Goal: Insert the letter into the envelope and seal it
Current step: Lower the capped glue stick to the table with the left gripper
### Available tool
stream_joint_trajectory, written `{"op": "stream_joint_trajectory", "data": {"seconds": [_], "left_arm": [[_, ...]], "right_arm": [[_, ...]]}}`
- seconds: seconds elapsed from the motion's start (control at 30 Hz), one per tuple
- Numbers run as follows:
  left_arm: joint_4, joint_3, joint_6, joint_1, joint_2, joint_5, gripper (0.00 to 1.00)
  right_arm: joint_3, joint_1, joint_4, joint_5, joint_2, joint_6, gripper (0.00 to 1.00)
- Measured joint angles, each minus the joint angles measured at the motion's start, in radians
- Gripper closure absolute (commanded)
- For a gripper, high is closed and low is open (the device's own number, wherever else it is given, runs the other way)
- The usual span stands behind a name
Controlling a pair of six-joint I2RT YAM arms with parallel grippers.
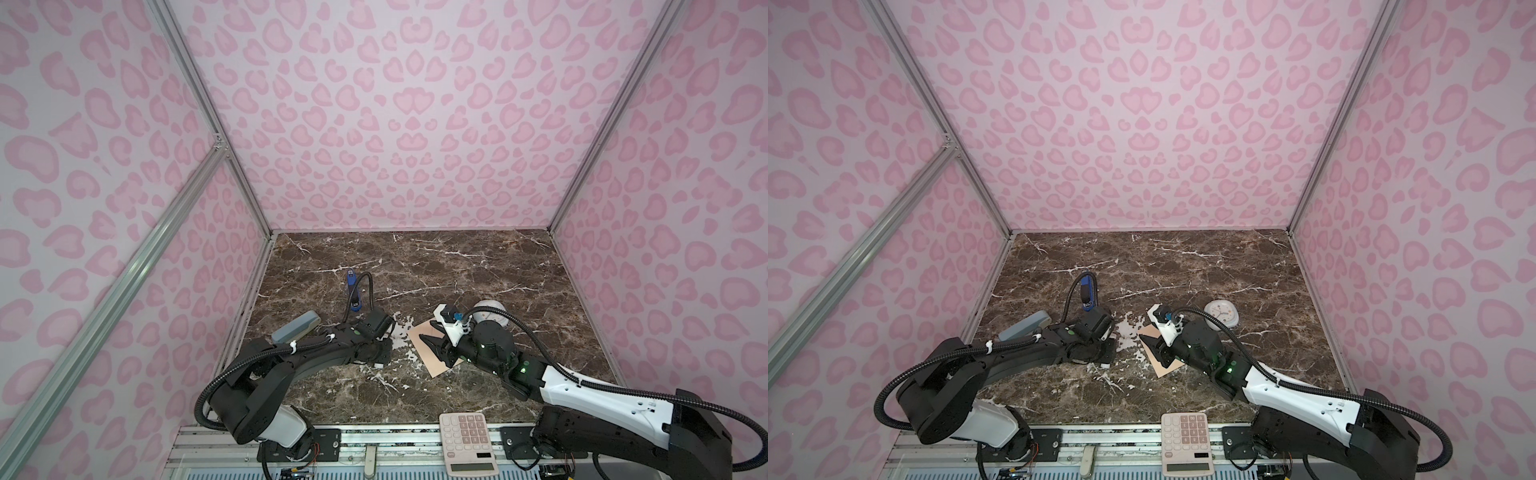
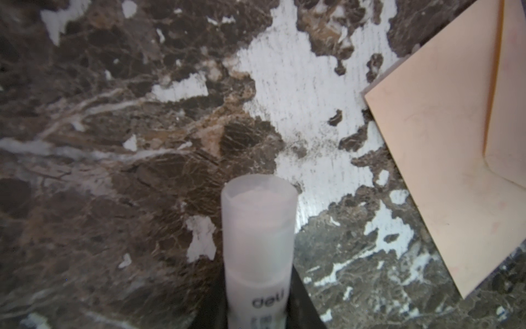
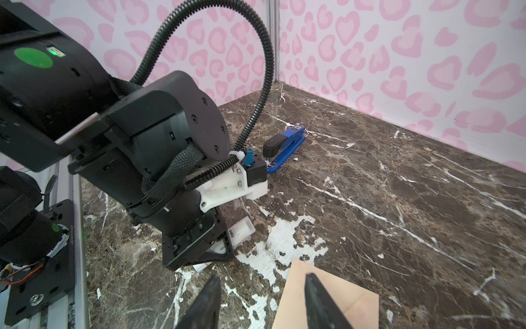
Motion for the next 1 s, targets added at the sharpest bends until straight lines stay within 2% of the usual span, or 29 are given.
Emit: {"op": "stream_joint_trajectory", "data": {"seconds": [0.17, 0.47, 0.53, 1.0], "left_arm": [[0.012, -0.004, -0.006, 0.002, -0.001, 0.003, 0.65], [0.015, -0.005, -0.006, 0.002, 0.0, 0.011, 0.65], [0.016, -0.005, -0.006, 0.002, 0.0, 0.013, 0.59], [0.015, -0.005, -0.006, 0.002, -0.009, 0.018, 0.46]], "right_arm": [[0.001, 0.004, 0.0, 0.0, 0.0, 0.0, 0.51], [0.001, 0.005, 0.0, 0.003, 0.001, 0.0, 0.5], [0.001, 0.005, 0.0, 0.004, 0.001, 0.0, 0.51], [0.001, 0.008, 0.001, 0.004, 0.006, 0.007, 0.51]]}}
